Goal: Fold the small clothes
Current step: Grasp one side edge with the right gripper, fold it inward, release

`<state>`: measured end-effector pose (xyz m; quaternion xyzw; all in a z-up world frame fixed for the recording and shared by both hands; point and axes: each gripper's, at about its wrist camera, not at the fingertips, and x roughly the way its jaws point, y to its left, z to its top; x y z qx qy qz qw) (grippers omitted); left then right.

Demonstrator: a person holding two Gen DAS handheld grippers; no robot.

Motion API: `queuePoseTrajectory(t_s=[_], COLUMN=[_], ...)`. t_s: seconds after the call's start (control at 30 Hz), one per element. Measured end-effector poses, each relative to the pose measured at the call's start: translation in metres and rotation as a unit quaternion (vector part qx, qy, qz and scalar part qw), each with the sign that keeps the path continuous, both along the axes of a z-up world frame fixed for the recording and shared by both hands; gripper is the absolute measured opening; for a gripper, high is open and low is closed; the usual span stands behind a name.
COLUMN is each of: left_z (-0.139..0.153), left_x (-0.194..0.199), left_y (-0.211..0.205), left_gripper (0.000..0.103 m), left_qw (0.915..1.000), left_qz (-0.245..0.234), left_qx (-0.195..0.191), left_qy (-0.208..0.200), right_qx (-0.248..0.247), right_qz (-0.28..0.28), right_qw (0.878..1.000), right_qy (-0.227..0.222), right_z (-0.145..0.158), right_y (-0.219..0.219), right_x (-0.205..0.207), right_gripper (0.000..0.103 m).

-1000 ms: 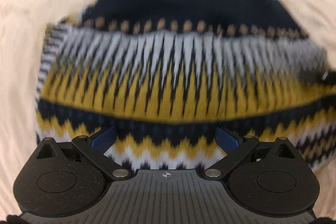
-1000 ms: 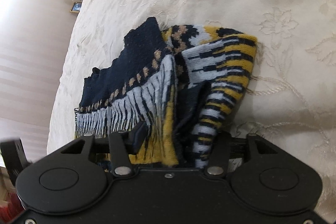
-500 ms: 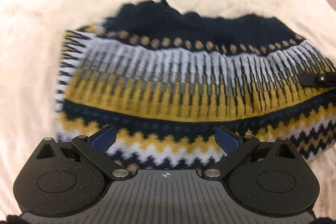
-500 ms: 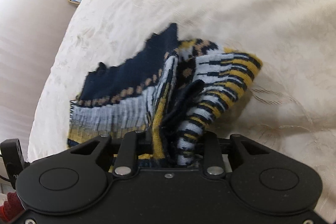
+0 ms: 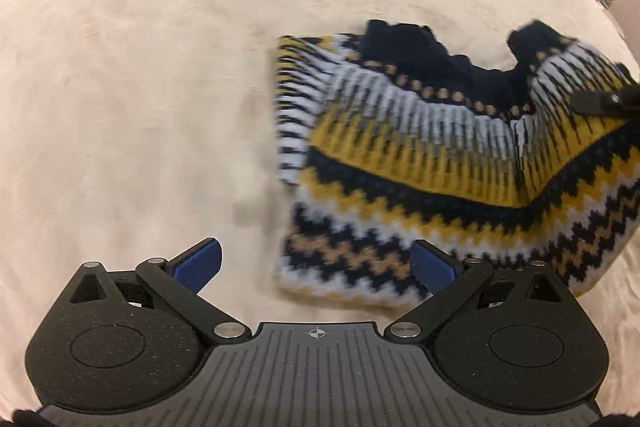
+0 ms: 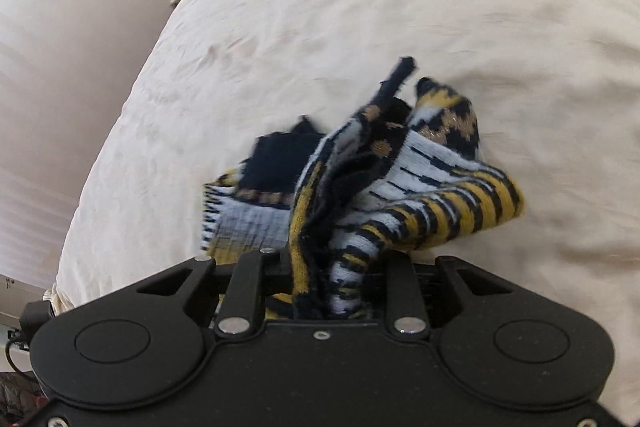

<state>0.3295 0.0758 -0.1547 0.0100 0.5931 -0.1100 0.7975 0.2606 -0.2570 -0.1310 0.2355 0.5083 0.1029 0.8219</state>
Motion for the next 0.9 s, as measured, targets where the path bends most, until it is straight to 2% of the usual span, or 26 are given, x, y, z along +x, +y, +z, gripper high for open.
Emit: queuePoseTrajectory(t_s=[0.33, 0.63, 0.7, 0.8, 0.9], left_z=[0.007, 0.007, 0.008, 0.012, 0.016], left_x=[0.018, 0.031, 0.034, 0.041, 0.051], left_y=[0.054, 0.07, 0.068, 0.064, 0.059], left_gripper=[0.102, 0.102, 0.102, 0.102, 0.102], left_qw=[1.0, 0.9998, 0.9996, 0.9991, 0.9984], left_qz=[-0.005, -0.019, -0.027, -0.04, -0.051], left_qx=[-0.004, -0.006, -0.011, -0.018, -0.026], left_qy=[0.001, 0.003, 0.003, -0.002, -0.006], right_qx=[-0.037, -0.082, -0.079, -0.049, -0.022], right_qz=[0.037, 0.043, 0.04, 0.026, 0.013], right_qw=[0.998, 0.995, 0.995, 0.998, 1.0], right_qy=[0.024, 0.037, 0.035, 0.018, -0.012], right_z=[-0.023, -0.039, -0.041, -0.04, -0.027], right_y=[0.108, 0.153, 0.156, 0.156, 0.145], right_x=[0.03, 0.035, 0.034, 0.029, 0.017], right_gripper=[0.033, 0.034, 0.042, 0.053, 0.057])
